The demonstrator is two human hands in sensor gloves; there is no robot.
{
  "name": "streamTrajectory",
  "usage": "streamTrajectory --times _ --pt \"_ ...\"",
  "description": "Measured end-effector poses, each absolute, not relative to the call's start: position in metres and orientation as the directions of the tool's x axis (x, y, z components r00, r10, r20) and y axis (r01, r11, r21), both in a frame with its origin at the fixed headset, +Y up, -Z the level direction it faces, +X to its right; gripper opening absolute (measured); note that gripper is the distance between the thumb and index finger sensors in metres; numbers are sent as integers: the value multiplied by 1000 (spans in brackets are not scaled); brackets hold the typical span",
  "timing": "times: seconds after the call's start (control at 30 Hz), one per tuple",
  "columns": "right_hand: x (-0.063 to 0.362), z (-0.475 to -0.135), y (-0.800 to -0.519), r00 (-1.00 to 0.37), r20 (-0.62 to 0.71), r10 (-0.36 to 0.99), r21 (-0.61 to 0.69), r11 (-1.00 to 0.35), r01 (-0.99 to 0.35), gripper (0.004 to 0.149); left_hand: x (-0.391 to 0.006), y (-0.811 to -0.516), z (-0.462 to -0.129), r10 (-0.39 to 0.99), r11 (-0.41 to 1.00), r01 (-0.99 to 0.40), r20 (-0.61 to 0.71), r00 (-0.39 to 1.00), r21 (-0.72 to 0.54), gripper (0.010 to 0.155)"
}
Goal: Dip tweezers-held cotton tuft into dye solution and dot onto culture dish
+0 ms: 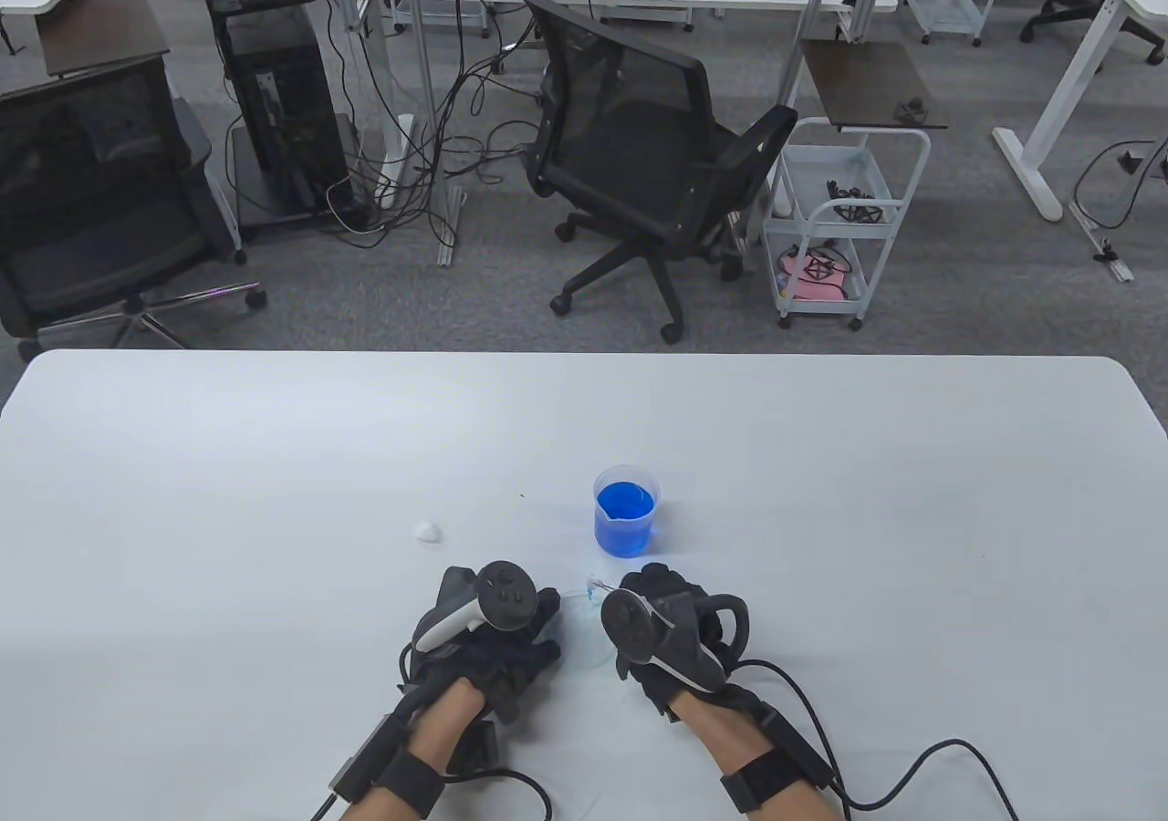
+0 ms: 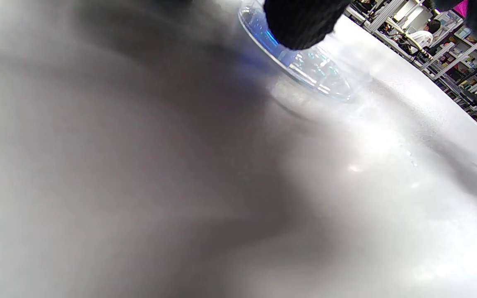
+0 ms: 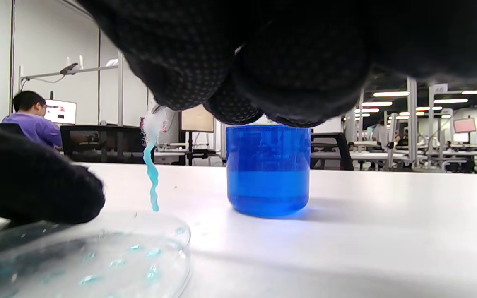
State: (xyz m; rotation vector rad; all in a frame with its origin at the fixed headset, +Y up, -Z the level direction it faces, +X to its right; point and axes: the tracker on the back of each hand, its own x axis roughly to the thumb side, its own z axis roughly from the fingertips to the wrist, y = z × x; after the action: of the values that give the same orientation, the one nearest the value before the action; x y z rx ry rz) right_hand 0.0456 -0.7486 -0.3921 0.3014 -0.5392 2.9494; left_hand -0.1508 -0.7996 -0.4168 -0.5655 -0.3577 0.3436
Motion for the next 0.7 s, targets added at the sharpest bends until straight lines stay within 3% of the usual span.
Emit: streamTrajectory --times 0.37,0.7 --pt "37 -397 -783 -974 226 -19 -242 -970 -38 40 -151 -800 -417 409 791 -216 232 883 -572 67" --pt "46 -392 -764 -977 213 32 -280 -956 -93 40 -151 -800 -417 409 791 -216 232 883 -572 67"
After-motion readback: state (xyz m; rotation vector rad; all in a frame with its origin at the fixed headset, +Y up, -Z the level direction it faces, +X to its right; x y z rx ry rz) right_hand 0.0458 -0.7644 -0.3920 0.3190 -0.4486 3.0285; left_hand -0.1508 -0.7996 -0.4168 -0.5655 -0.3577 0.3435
